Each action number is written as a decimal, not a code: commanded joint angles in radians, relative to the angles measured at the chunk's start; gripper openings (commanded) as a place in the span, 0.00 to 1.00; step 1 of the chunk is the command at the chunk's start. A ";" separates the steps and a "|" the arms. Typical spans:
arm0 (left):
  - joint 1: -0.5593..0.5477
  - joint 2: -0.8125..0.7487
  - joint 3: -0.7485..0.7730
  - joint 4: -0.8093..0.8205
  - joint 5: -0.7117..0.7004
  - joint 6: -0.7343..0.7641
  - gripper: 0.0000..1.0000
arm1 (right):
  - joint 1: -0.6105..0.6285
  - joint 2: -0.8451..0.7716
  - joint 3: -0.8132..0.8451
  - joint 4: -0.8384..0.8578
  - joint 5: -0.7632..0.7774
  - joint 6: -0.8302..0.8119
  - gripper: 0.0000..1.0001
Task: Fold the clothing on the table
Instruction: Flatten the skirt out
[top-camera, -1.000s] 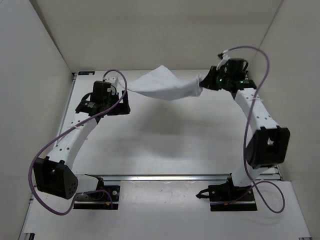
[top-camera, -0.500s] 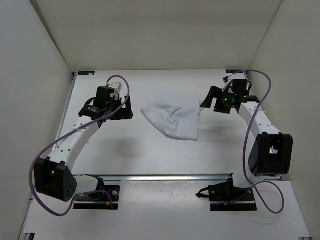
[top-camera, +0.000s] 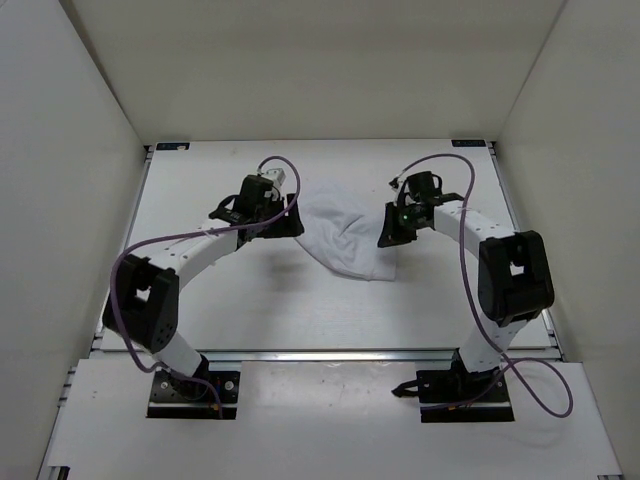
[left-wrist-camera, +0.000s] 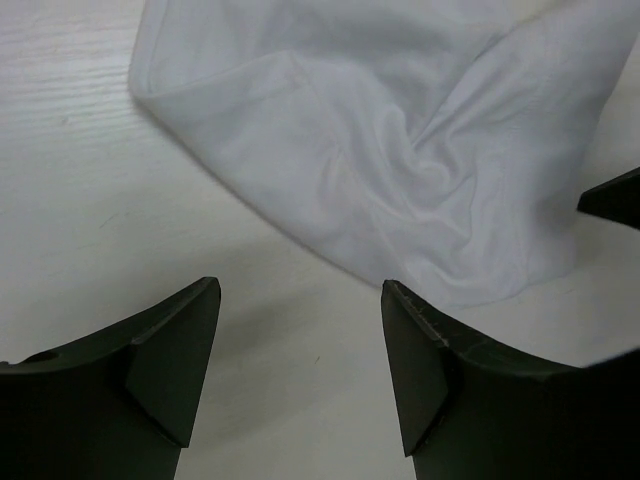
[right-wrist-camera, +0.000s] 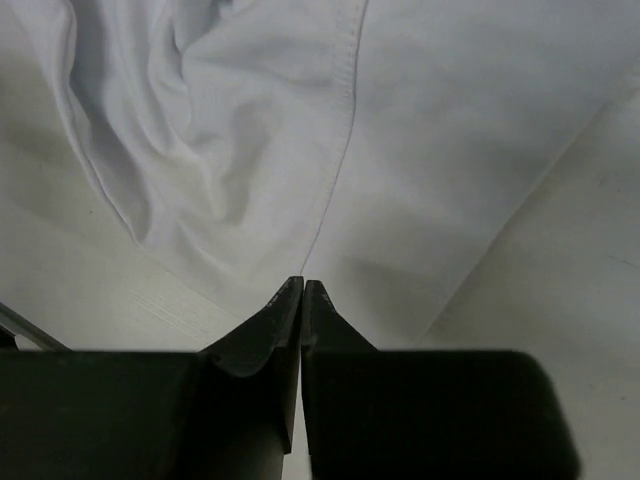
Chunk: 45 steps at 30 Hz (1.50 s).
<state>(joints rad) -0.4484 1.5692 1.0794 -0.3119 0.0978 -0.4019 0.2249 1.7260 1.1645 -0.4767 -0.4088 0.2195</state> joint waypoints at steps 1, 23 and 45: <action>-0.038 0.029 0.030 0.189 0.059 -0.077 0.75 | 0.014 0.017 -0.003 -0.006 0.013 -0.023 0.00; -0.032 0.170 0.068 0.249 0.011 -0.092 0.76 | 0.432 -0.015 -0.237 0.170 -0.160 0.217 0.00; -0.153 0.282 0.089 0.174 -0.163 -0.075 0.57 | 0.057 -0.246 -0.091 0.012 0.028 0.095 0.09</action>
<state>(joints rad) -0.5888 1.8294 1.1339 -0.0708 0.0608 -0.5098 0.2687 1.4826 1.0855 -0.4473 -0.3950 0.3569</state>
